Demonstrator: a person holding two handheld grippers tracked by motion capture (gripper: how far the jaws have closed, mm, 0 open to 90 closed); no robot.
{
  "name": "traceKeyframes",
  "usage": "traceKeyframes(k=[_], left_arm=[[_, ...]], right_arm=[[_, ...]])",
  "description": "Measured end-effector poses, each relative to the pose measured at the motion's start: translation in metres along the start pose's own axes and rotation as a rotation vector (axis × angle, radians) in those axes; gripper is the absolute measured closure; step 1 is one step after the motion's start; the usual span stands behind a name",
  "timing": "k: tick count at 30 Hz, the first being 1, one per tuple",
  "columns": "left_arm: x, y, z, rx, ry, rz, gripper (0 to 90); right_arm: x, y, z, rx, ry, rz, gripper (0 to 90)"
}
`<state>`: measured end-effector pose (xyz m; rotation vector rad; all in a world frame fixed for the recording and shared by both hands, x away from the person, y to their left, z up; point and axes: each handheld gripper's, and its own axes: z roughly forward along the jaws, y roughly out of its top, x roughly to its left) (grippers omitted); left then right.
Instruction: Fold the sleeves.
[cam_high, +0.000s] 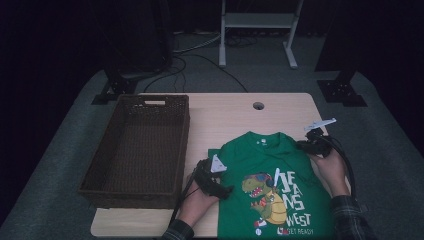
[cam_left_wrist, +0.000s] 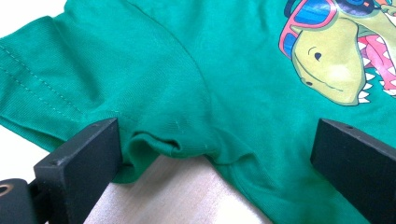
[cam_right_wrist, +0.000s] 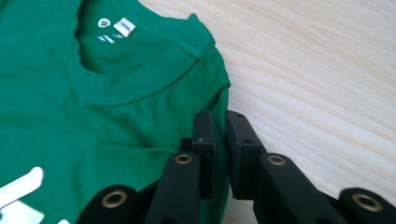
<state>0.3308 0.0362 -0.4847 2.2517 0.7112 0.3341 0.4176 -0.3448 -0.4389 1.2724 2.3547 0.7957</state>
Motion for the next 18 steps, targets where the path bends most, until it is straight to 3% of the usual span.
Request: traceKeyframes(k=[11, 18], left_arm=[[0.000, 0.000, 0.000, -0.002, 0.000, -0.003, 1.3], [0.000, 0.000, 0.000, -0.002, 0.000, -0.003, 1.3]], right_arm=[[-0.006, -0.012, 0.014, 0.021, -0.004, 0.032, 81.8], [-0.005, -0.011, 0.006, 0.010, -0.031, 0.045, 63.9]])
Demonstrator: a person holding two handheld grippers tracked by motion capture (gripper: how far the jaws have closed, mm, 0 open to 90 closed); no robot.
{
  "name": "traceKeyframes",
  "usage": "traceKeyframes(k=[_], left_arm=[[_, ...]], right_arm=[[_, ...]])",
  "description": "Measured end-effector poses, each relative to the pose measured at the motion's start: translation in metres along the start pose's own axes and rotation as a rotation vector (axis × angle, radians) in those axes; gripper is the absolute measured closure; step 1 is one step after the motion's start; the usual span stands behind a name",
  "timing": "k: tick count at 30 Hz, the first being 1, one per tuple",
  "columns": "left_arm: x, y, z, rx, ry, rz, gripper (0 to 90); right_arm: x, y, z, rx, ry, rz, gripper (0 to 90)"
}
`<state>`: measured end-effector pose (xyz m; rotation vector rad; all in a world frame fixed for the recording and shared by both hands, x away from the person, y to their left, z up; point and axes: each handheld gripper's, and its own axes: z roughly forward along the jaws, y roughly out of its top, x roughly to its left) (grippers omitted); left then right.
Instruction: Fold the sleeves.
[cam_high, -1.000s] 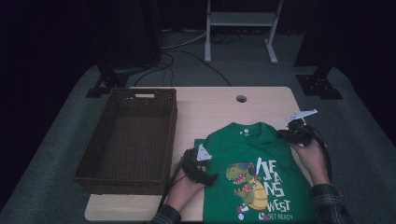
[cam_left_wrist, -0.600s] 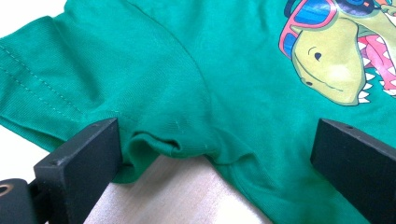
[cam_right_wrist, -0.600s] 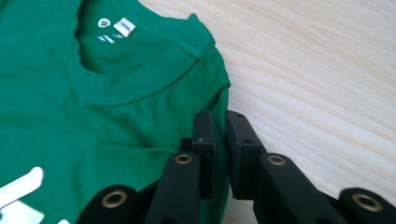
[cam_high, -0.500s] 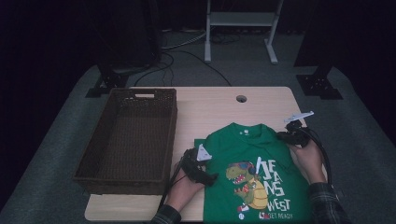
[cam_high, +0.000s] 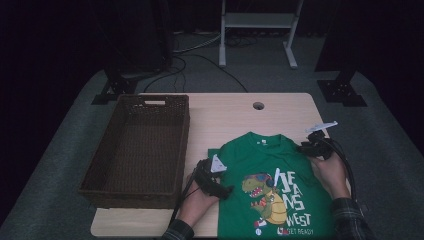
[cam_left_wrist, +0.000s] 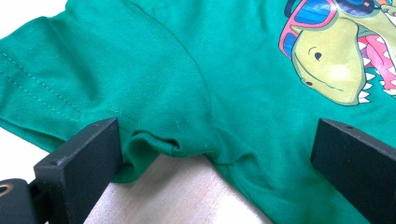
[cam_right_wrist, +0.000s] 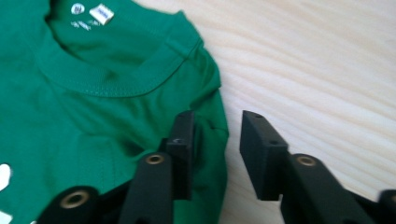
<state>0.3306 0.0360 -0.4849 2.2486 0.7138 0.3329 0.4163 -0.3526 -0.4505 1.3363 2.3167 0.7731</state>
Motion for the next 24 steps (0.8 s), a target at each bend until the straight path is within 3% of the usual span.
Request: traceKeyframes(k=[8, 24], left_arm=[[0.000, 0.000, 0.000, 0.000, 0.001, 0.000, 1.2], [0.000, 0.000, 0.000, 0.002, 0.001, 0.001, 1.3]], right_arm=[[-0.001, 0.001, -0.022, -0.051, -0.045, 0.012, 60.1], [0.027, -0.009, -0.053, -0.103, -0.009, 0.008, 64.9]])
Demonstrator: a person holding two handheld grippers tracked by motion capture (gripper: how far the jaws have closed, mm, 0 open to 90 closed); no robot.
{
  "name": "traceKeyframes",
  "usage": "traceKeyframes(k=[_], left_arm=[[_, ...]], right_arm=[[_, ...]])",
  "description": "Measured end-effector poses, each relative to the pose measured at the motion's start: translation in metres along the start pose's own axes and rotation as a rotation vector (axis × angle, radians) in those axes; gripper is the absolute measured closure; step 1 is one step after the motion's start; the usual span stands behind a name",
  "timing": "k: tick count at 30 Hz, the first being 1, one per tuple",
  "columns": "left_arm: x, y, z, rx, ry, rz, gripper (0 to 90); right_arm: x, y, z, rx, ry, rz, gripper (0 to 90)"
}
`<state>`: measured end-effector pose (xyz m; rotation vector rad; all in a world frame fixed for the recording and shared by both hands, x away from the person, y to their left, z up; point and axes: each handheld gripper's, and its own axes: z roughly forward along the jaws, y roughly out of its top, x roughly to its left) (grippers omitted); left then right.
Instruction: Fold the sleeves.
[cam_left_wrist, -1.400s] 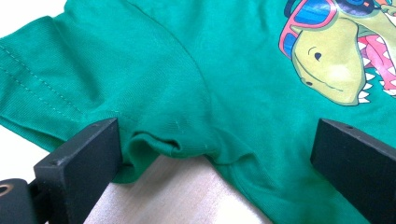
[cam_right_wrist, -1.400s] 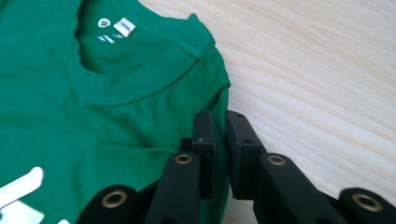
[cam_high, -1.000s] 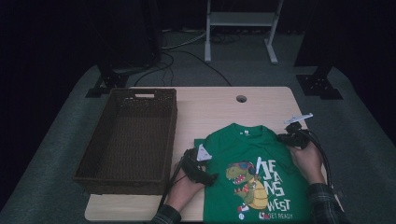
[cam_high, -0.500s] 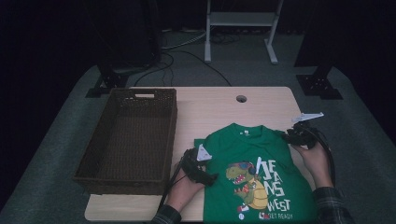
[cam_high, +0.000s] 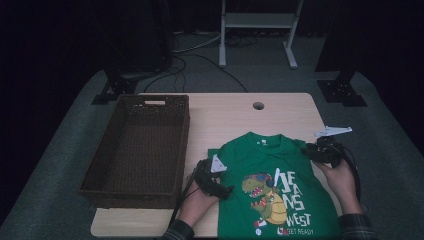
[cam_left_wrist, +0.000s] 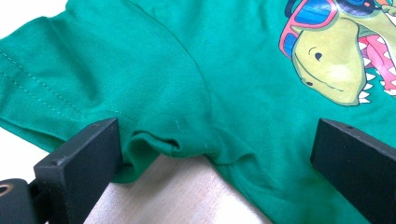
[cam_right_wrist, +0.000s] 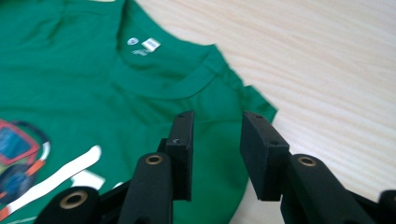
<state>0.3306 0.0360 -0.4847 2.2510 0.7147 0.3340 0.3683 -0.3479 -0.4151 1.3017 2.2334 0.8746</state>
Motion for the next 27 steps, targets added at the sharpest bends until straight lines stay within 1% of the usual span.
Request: traceKeyframes(k=[5, 10, 16, 19, 22, 24, 27], left_arm=[[0.000, 0.000, 0.000, -0.001, 0.000, 0.000, 1.2], [0.000, 0.000, 0.000, 0.000, 0.000, 0.000, 1.3], [0.000, 0.000, 0.000, 0.000, 0.000, 0.000, 1.2], [0.000, 0.000, 0.000, 0.000, 0.000, 0.000, 1.3], [0.000, 0.000, 0.000, 0.000, 0.000, 0.000, 1.2], [0.000, 0.000, 0.000, 0.000, 0.000, 0.000, 1.2], [0.000, 0.000, 0.000, 0.000, 0.000, 0.000, 1.2]], right_arm=[[0.010, -0.009, -0.005, -0.009, 0.017, -0.003, 65.0], [0.018, -0.015, -0.008, -0.018, 0.008, -0.014, 67.2], [0.026, -0.026, -0.005, -0.021, 0.023, -0.031, 69.2], [0.029, -0.030, 0.001, 0.004, 0.027, -0.052, 69.4], [0.030, -0.033, 0.004, 0.010, 0.034, -0.045, 71.5], [0.031, -0.035, 0.007, 0.022, 0.044, -0.049, 73.2], [0.033, -0.036, 0.010, 0.031, 0.044, -0.056, 74.1]])
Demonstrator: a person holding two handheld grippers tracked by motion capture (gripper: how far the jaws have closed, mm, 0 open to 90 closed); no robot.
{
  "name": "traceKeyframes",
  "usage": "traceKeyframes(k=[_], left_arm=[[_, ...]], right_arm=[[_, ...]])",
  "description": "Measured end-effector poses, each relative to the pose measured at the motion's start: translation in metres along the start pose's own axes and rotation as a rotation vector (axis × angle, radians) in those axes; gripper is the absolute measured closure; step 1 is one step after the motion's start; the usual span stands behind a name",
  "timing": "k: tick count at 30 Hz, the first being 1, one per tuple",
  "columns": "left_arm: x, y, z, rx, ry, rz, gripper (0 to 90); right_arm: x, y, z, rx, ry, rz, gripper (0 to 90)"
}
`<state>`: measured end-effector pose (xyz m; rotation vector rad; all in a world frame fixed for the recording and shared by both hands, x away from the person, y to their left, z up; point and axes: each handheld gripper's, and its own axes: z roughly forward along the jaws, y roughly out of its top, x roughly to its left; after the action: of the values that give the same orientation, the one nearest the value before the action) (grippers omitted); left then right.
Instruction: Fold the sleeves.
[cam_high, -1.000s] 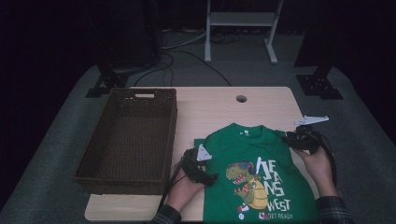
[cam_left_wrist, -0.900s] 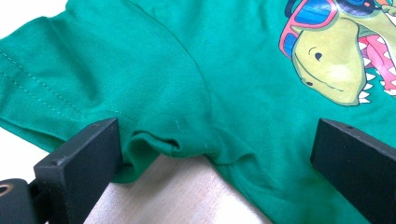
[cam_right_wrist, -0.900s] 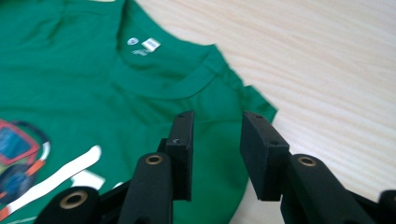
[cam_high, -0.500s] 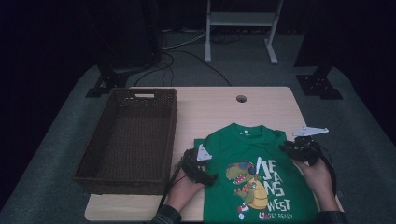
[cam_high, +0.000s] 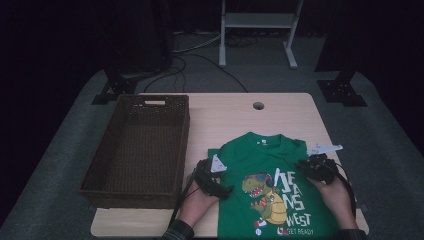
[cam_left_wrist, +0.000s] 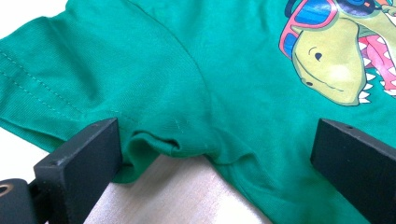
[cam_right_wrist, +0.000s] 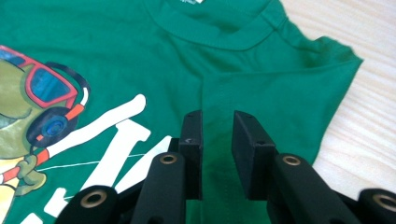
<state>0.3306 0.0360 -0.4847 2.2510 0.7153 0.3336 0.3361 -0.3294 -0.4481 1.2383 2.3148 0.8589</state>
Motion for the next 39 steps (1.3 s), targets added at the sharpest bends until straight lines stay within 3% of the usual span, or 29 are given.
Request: traceKeyframes(k=[13, 17, 23, 39], left_arm=[[0.000, 0.000, 0.000, 0.000, 0.000, 0.000, 1.2], [0.000, 0.000, 0.000, 0.000, 0.000, 0.000, 1.2], [0.000, 0.000, 0.000, 0.000, 0.000, 0.000, 1.2], [0.000, 0.000, 0.000, -0.001, 0.000, -0.001, 1.2]], right_arm=[[0.003, -0.007, 0.011, 0.068, -0.013, -0.023, 73.8], [0.002, -0.010, 0.013, 0.066, -0.012, -0.016, 74.2], [0.005, -0.011, 0.013, 0.056, -0.043, -0.032, 86.2], [0.003, -0.009, 0.004, 0.010, -0.064, -0.017, 87.9]])
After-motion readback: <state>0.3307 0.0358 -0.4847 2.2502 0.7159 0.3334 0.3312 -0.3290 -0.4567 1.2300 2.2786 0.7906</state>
